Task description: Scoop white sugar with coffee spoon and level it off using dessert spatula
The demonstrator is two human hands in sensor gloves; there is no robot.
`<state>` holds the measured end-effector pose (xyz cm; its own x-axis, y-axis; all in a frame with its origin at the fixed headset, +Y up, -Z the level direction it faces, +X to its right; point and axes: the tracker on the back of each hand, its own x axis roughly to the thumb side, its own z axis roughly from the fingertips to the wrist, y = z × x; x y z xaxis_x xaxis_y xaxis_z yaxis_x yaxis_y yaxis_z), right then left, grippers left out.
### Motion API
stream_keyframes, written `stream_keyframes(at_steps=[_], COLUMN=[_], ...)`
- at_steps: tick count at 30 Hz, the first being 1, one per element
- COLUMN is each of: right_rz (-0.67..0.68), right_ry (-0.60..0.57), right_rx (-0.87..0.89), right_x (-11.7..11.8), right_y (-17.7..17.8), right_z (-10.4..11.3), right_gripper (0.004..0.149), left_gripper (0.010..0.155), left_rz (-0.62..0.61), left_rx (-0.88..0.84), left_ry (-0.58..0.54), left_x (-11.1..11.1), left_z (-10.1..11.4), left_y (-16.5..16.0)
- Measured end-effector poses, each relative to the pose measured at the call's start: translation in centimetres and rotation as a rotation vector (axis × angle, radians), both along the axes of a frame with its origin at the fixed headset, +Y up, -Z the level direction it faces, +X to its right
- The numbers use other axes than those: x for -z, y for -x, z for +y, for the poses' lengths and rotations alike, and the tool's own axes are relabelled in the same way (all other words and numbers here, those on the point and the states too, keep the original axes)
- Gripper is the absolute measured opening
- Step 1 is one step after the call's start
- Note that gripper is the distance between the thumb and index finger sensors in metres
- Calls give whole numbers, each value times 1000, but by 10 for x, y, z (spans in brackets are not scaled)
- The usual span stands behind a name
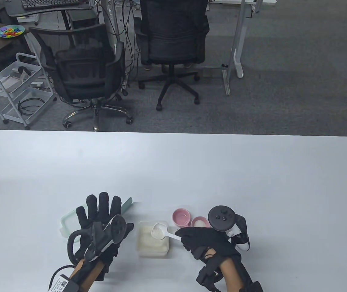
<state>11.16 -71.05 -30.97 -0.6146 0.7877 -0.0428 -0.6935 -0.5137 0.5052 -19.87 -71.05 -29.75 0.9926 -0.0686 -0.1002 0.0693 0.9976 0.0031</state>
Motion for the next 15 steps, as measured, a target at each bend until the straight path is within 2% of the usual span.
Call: stream_keyframes(at_steps=[7, 11, 15], right_rz=[-58, -151, -283], right_ry=[-39, -43, -1], right_rx=[45, 116, 114], right_x=[2, 3, 6], right_y=[-3, -25, -52], right_z=[2, 10, 8], right_gripper=[51, 50, 50], left_gripper=[92, 91, 90], left_rz=[-5, -5, -4], left_rx=[-10, -8, -3], left_ry=[15, 18, 27], left_x=[0, 1, 1], left_z=[1, -1, -1], left_y=[0, 0, 0])
